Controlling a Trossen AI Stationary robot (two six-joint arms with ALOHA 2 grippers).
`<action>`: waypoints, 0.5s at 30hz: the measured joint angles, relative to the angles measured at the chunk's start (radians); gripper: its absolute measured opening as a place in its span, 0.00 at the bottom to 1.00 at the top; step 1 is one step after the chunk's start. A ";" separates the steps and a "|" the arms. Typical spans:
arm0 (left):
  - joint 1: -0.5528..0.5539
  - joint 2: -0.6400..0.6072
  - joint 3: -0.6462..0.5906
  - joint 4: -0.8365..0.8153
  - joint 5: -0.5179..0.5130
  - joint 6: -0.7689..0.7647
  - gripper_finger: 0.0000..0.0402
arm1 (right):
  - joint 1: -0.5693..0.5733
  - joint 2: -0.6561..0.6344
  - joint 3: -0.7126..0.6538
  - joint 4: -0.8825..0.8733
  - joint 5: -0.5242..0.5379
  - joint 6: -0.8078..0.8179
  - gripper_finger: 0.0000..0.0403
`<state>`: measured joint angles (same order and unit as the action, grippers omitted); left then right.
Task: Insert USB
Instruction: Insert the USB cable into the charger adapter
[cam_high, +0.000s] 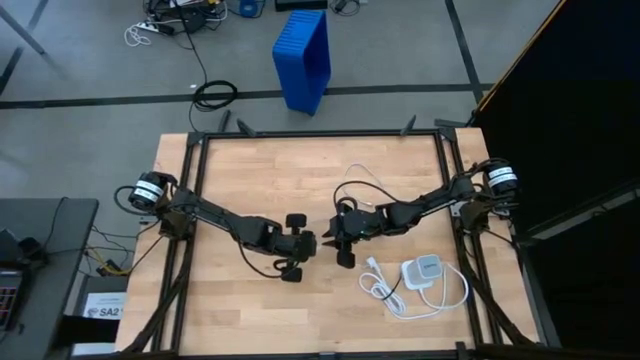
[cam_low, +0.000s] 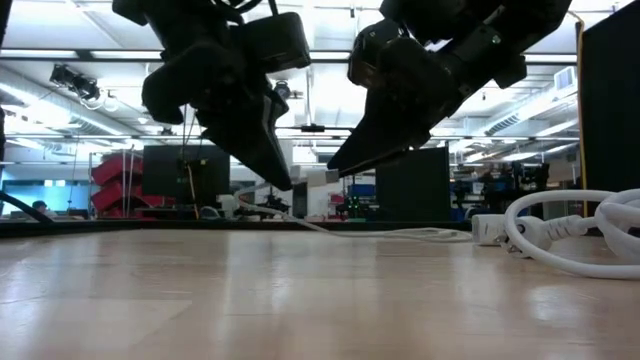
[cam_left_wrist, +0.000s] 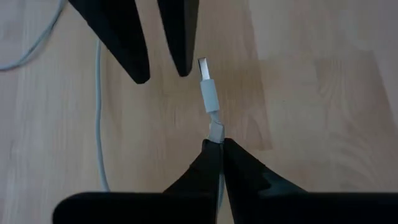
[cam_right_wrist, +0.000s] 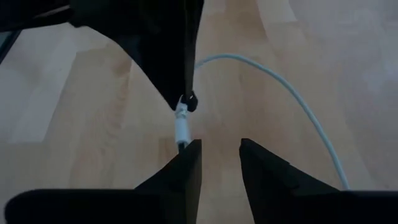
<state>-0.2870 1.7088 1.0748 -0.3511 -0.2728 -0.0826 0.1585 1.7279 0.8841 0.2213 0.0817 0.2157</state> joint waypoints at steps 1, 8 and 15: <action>0.004 0.000 0.000 0.001 -0.002 0.000 0.00 | 0.000 0.000 0.000 0.008 -0.006 0.000 0.22; 0.012 -0.001 0.000 0.030 -0.032 0.002 0.00 | 0.011 0.000 0.000 0.010 -0.034 0.000 0.26; 0.012 -0.001 0.000 0.033 -0.039 0.009 0.00 | 0.012 0.000 0.000 -0.012 -0.023 -0.001 0.26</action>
<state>-0.2749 1.7081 1.0748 -0.3182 -0.3122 -0.0736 0.1703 1.7275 0.8841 0.2088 0.0585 0.2147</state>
